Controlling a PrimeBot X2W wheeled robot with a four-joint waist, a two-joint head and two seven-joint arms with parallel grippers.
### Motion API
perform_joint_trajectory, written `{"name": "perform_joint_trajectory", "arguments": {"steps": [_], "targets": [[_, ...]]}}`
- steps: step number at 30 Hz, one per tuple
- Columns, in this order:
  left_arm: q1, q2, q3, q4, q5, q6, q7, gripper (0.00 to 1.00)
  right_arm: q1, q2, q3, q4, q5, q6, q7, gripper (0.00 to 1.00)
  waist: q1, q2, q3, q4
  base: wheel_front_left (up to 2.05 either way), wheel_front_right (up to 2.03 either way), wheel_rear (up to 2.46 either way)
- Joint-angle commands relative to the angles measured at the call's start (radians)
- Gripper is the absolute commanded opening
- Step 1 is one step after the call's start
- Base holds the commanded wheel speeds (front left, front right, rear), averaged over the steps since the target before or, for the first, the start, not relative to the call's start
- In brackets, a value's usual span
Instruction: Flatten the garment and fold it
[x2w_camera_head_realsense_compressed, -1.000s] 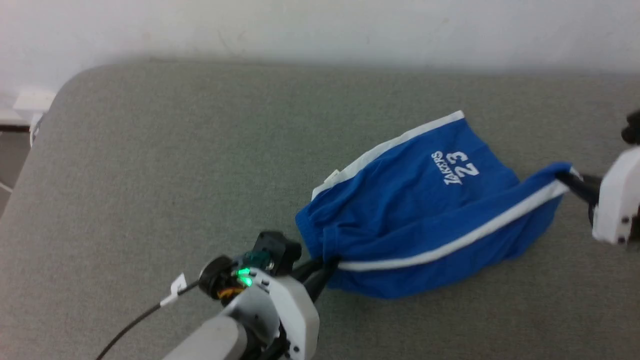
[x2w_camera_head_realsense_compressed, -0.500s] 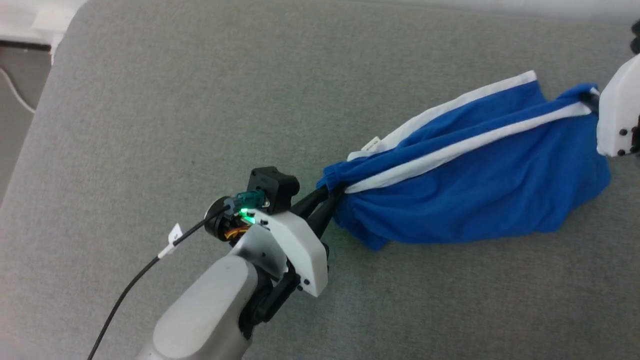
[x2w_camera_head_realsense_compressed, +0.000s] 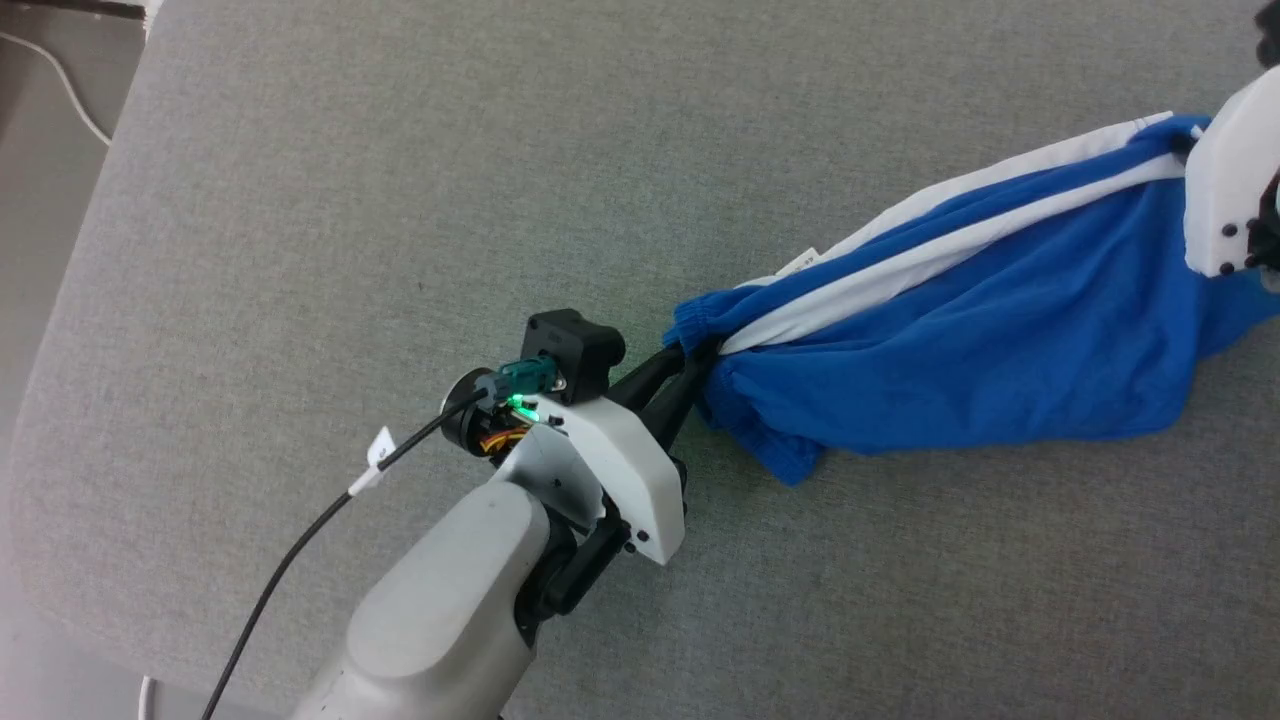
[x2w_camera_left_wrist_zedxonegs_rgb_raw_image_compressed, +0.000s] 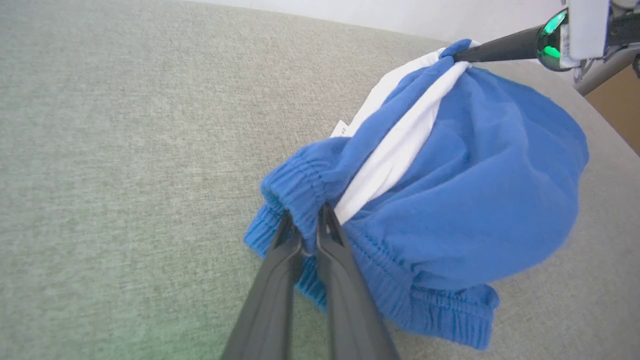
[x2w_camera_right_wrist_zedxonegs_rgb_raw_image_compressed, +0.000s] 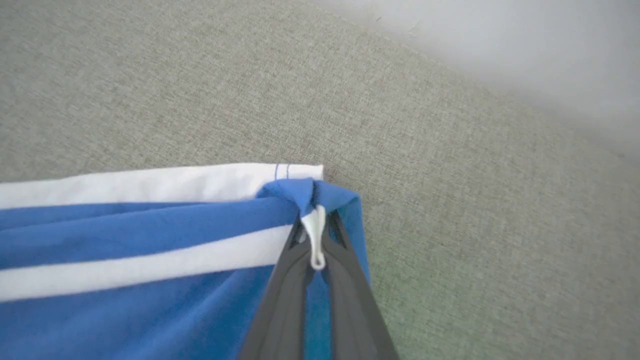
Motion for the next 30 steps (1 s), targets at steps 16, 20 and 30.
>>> {"name": "perform_joint_trajectory", "arguments": {"steps": [16,20,30], "targets": [[0.106,0.025,0.069,0.087,-0.032,0.073,-0.115,1.00,0.086,0.015,0.147,0.036,0.168,-0.001,-0.417,1.00,-0.0001,0.0000,-0.220,-0.068,0.00,0.00,0.00],[0.185,0.035,0.098,0.069,-0.053,0.108,-0.158,1.00,0.176,0.006,0.166,-0.004,0.215,-0.001,-0.537,1.00,-0.0001,0.0000,-0.291,-0.093,0.00,0.00,0.00],[0.339,0.051,0.079,-0.011,-0.029,0.199,-0.184,1.00,0.402,0.007,0.128,-0.062,0.239,-0.001,-0.686,1.00,-0.0001,0.0000,-0.390,-0.131,0.00,0.00,0.00]]}}
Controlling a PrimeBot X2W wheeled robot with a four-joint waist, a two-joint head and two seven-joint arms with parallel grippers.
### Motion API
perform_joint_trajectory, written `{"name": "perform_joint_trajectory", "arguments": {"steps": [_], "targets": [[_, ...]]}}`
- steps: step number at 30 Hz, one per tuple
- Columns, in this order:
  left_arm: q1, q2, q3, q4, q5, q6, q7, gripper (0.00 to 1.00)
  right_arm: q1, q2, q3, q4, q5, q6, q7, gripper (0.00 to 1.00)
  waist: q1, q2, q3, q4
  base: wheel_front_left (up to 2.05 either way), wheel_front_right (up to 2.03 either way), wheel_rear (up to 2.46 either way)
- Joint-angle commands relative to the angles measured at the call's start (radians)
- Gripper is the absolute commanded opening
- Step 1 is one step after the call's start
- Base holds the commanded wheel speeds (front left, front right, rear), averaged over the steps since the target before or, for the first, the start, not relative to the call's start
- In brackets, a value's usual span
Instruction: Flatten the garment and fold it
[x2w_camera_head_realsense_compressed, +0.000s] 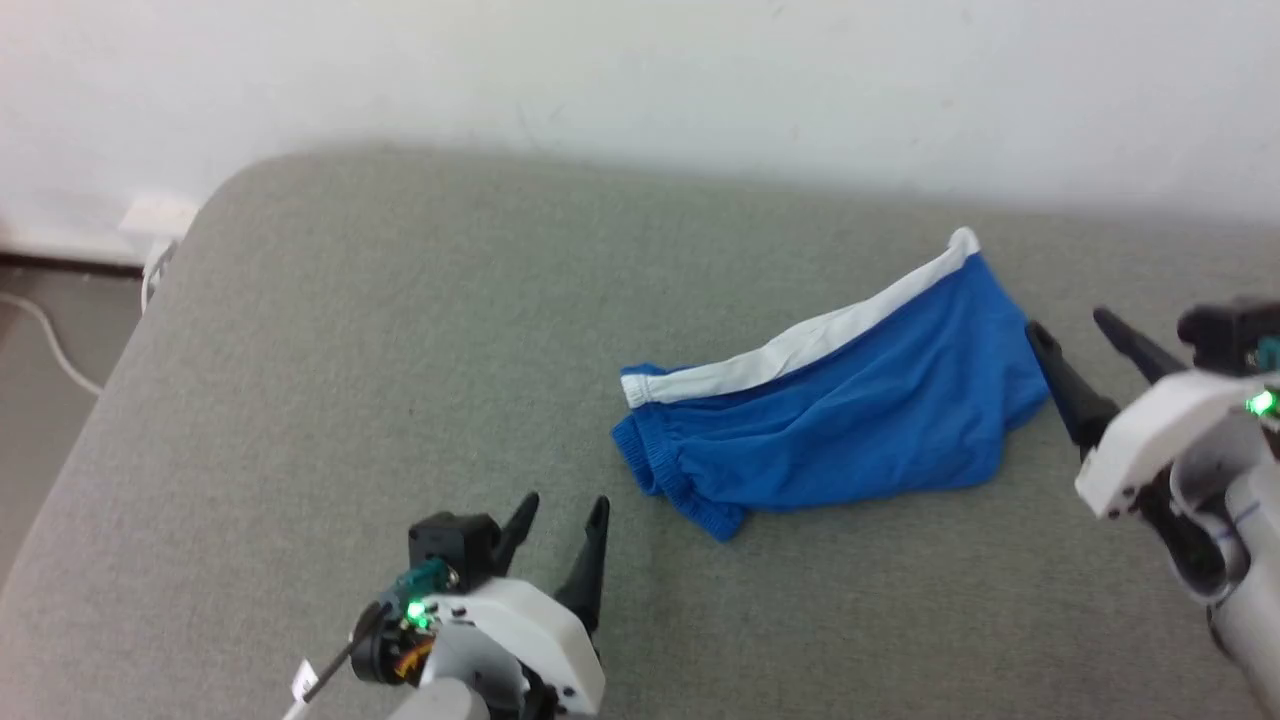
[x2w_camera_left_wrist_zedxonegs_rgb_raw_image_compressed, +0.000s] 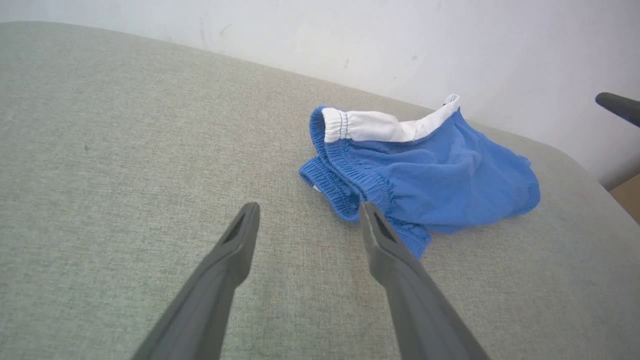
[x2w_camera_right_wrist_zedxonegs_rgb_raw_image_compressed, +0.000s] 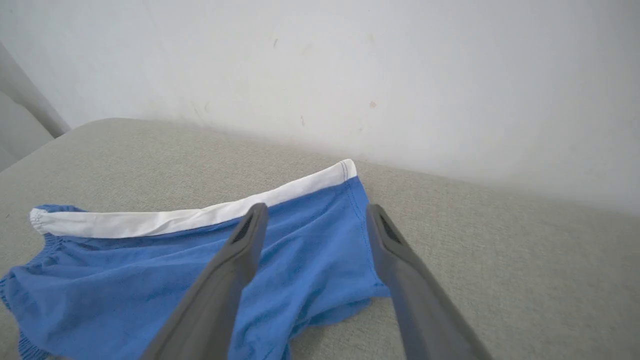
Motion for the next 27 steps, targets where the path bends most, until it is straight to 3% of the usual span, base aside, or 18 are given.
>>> {"name": "perform_joint_trajectory", "arguments": {"steps": [1,11,18,27], "targets": [[0.013,0.002,-0.003,-0.011,0.005,0.009,0.003,1.00,0.022,0.008,-0.011,-0.007,-0.001,-0.001,-0.010,1.00,0.0003,0.0000,-0.051,-0.038,0.00,0.00,0.00],[0.025,-0.028,-0.037,-0.066,-0.040,0.045,0.141,1.00,0.221,0.095,-0.223,-0.113,-0.099,-0.001,-0.035,1.00,0.0003,0.0000,-0.052,-0.082,0.00,0.00,0.00],[-0.056,-0.066,-0.003,0.054,-0.085,0.061,0.191,1.00,0.324,0.176,-0.370,-0.281,-0.198,-0.001,0.034,1.00,0.0003,0.0000,-0.002,-0.135,0.00,0.00,0.00],[-0.164,-0.110,0.014,0.229,-0.110,0.030,0.190,1.00,0.366,0.242,-0.462,-0.467,-0.276,-0.001,0.138,1.00,0.0003,0.0000,0.067,-0.183,0.00,0.00,0.00]]}}
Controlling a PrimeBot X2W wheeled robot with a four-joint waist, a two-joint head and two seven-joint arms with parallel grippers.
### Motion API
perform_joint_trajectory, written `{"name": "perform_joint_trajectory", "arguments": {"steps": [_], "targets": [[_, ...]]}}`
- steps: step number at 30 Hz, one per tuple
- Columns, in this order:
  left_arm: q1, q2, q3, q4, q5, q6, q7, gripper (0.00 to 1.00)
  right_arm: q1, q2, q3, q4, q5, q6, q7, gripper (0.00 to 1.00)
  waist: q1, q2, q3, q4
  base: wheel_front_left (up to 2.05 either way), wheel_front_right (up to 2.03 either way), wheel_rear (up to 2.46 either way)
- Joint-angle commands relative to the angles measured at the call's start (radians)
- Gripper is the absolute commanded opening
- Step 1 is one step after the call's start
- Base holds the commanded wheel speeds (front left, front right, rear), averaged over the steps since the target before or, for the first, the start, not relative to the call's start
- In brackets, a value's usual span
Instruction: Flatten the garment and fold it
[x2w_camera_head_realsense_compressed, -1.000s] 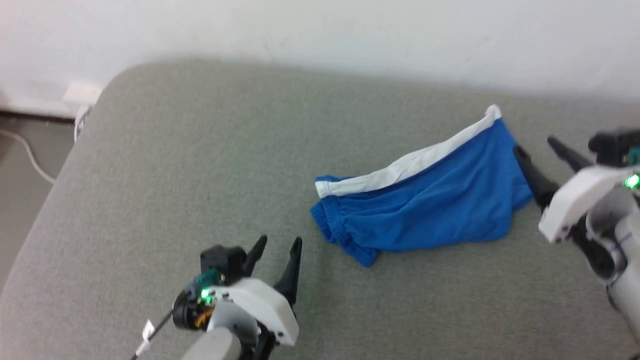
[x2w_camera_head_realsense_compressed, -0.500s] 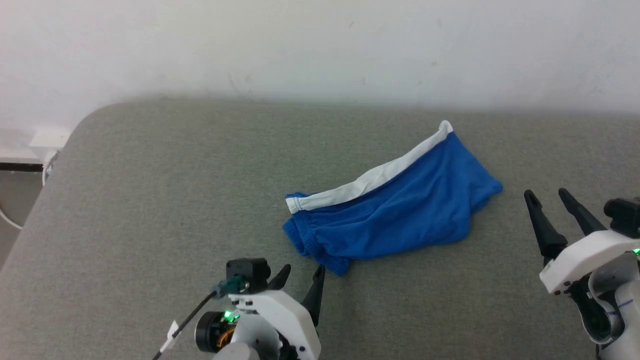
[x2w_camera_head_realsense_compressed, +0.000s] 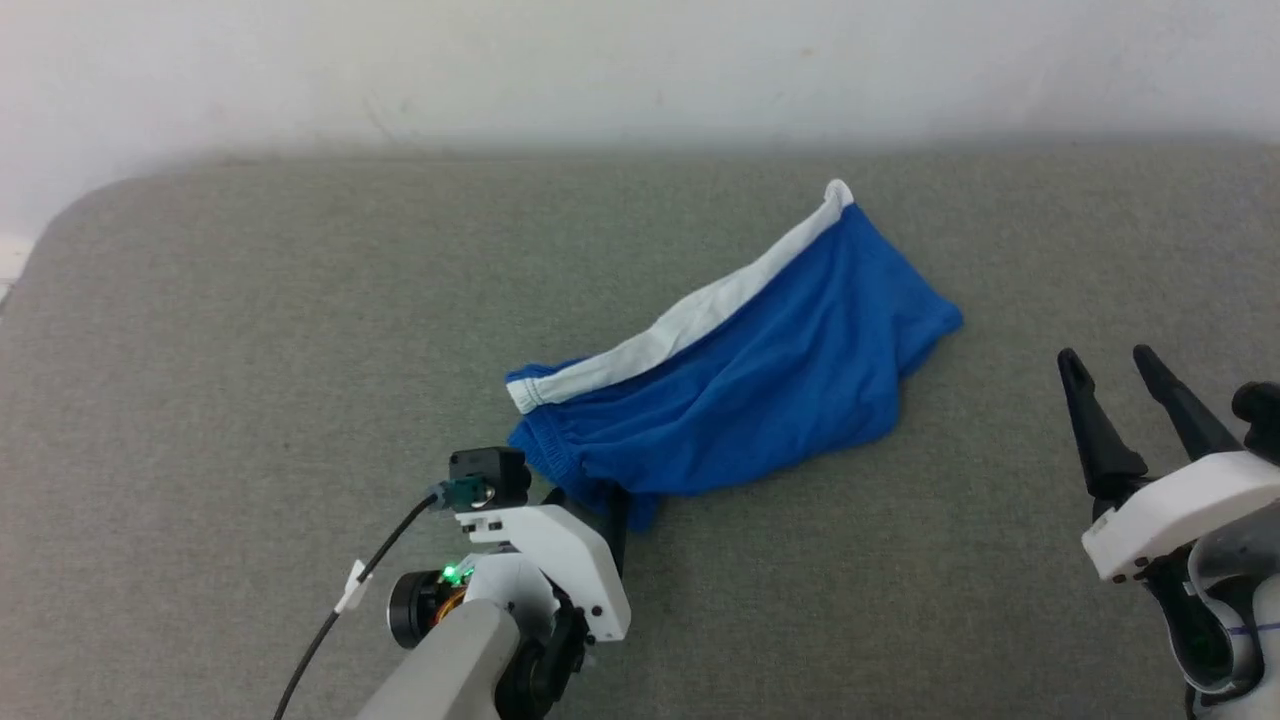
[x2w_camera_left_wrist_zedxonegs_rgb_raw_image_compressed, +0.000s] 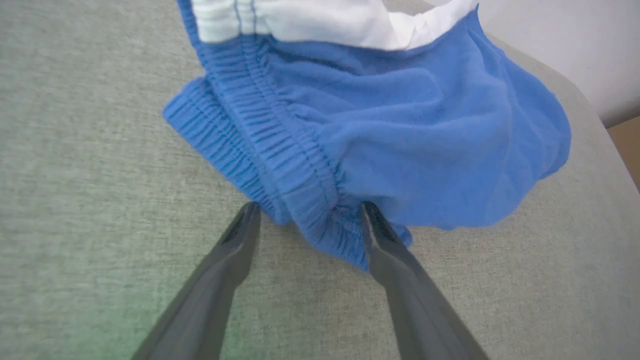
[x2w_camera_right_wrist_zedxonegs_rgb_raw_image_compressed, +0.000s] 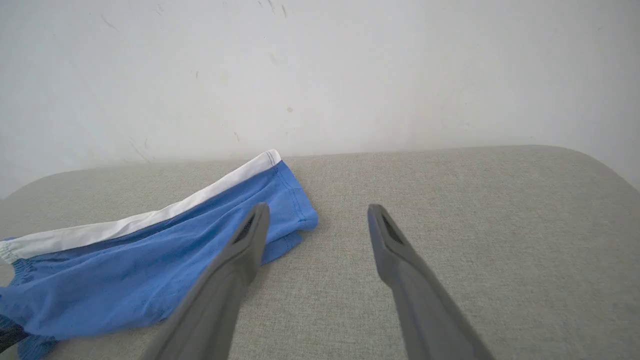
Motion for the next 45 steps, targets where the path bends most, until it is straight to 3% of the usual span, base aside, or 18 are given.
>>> {"name": "perform_joint_trajectory", "arguments": {"steps": [1,7,8,17,22,29,34,40,42,45], "targets": [[-0.017,-0.006,-0.001,0.015,-0.005,-0.010,-0.002,1.00,0.010,0.006,-0.007,-0.014,-0.010,-0.001,0.009,1.00,-0.0001,0.0000,0.028,-0.021,0.00,0.00,0.00],[-0.056,-0.022,-0.041,0.106,0.007,-0.039,0.021,0.98,0.002,0.000,-0.028,-0.073,-0.041,-0.001,0.063,1.00,-0.0001,0.0000,0.057,-0.014,0.00,0.00,0.00],[-0.061,-0.024,-0.048,0.118,0.010,-0.046,0.023,0.00,-0.002,-0.004,-0.028,-0.080,-0.043,-0.001,0.075,1.00,-0.0001,0.0000,0.060,-0.010,0.00,0.00,0.00],[-0.082,-0.032,-0.095,0.106,0.049,-0.070,-0.022,0.00,-0.108,-0.071,0.017,-0.008,-0.053,-0.001,0.301,1.00,-0.0001,0.0000,0.065,0.072,0.00,0.00,0.00],[-0.083,-0.032,-0.116,0.035,0.067,-0.065,-0.025,0.00,-0.232,-0.081,0.037,0.136,-0.057,-0.001,0.421,1.00,-0.0001,0.0000,0.082,0.131,0.00,0.00,0.00],[-0.084,-0.028,-0.161,-0.039,0.096,-0.063,-0.005,0.00,-0.390,-0.048,0.010,0.380,-0.084,-0.001,0.539,1.00,-0.0001,0.0000,0.117,0.180,0.00,0.00,0.00],[-0.086,-0.029,-0.182,-0.061,0.109,-0.060,-0.001,0.00,-0.433,-0.041,0.040,0.495,-0.116,-0.001,0.571,1.00,-0.0001,0.0000,0.135,0.198,0.00,0.00,0.00],[-0.085,-0.028,-0.188,-0.073,0.111,-0.056,-0.006,0.00,-0.439,-0.035,0.110,0.561,-0.077,-0.001,0.553,1.00,-0.0001,0.0000,0.146,0.210,0.00,0.00,0.00],[-0.084,-0.025,-0.188,-0.073,0.109,-0.055,-0.006,0.00,-0.437,-0.039,0.130,0.576,-0.055,-0.001,0.542,0.03,-0.0001,0.0000,0.144,0.210,0.00,0.00,0.00],[-0.082,-0.019,-0.187,-0.071,0.107,-0.053,-0.006,0.00,-0.430,-0.055,0.173,0.587,-0.029,-0.001,0.523,0.00,-0.0001,0.0000,0.136,0.207,0.00,0.00,0.00]]}}
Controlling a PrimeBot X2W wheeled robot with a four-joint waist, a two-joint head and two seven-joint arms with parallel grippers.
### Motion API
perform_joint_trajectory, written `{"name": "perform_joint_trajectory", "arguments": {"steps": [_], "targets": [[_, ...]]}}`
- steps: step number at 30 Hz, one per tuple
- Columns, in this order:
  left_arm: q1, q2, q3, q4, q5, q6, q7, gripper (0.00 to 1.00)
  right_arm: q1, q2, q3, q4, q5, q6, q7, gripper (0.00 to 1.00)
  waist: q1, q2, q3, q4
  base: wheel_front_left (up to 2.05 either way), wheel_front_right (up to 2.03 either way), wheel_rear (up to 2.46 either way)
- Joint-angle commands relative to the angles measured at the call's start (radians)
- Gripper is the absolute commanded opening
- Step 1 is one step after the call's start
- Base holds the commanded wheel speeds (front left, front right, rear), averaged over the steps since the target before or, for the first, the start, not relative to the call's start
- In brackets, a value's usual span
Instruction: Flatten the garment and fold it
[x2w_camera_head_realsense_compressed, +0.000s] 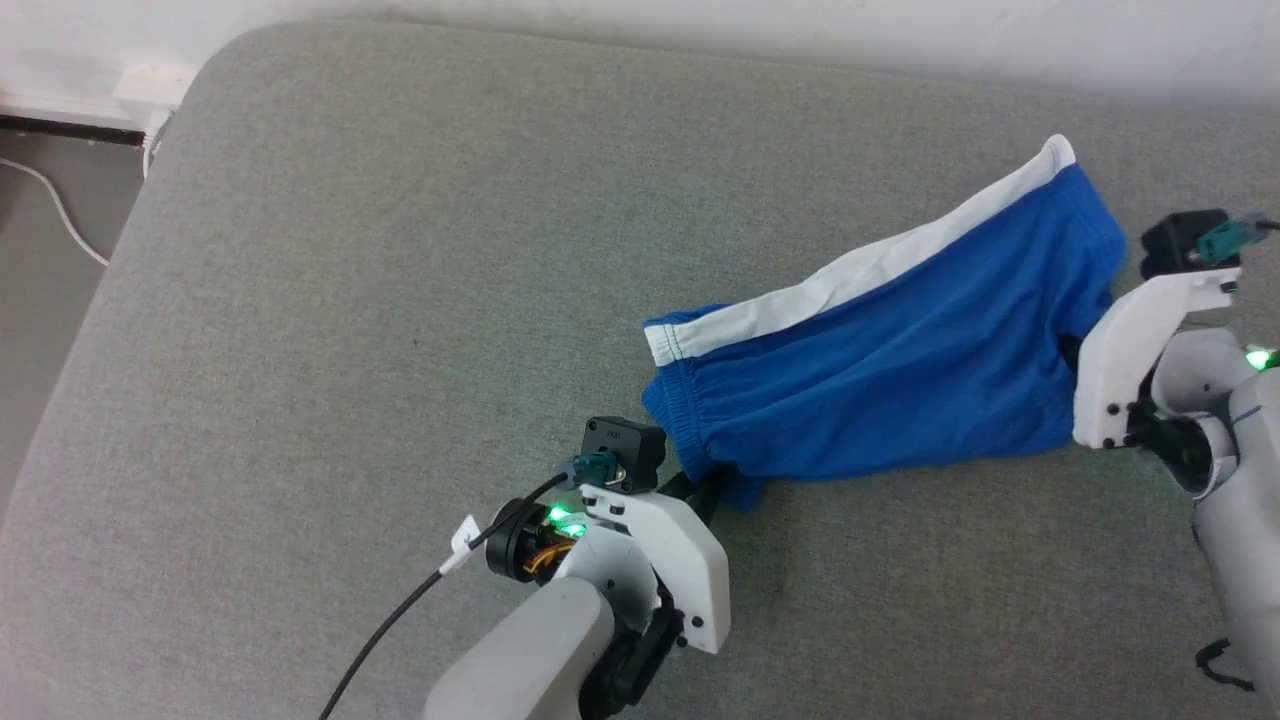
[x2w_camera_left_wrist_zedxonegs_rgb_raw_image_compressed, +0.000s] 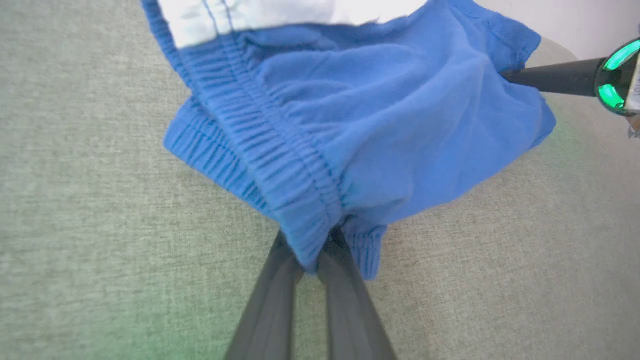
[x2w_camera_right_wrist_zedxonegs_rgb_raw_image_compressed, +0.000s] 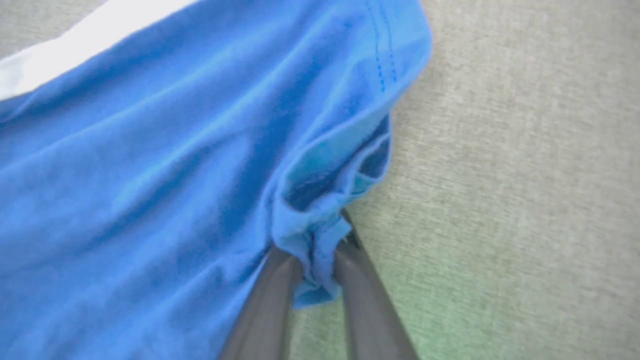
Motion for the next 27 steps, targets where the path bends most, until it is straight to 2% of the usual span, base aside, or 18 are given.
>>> {"name": "perform_joint_trajectory", "arguments": {"steps": [1,8,16,22,27], "targets": [[0.013,0.013,0.001,0.000,0.006,0.006,-0.002,0.00,0.038,0.008,0.033,0.040,0.015,0.002,0.001,0.00,0.0000,0.0000,-0.008,-0.005,0.00,0.00,0.00],[0.025,0.036,0.007,0.008,0.000,0.011,-0.002,0.00,0.037,-0.026,0.050,0.074,0.055,0.002,-0.081,0.00,0.0000,0.0000,-0.055,-0.028,0.00,0.00,0.00],[0.061,0.089,0.009,-0.002,-0.009,0.011,0.015,0.00,0.089,-0.032,0.034,0.080,0.135,0.002,-0.133,0.00,0.0000,0.0000,-0.130,-0.053,0.00,0.00,0.00],[0.129,0.143,-0.001,-0.047,-0.023,0.015,0.048,0.00,0.195,-0.031,0.019,0.014,0.210,0.002,-0.172,0.00,0.0000,0.0000,-0.205,-0.078,0.00,0.00,0.00],[0.200,0.187,-0.009,-0.115,-0.042,0.020,0.074,0.00,0.337,-0.002,-0.033,-0.099,0.246,0.002,-0.202,0.00,0.0000,0.0000,-0.249,-0.097,0.00,0.00,0.00]]}}
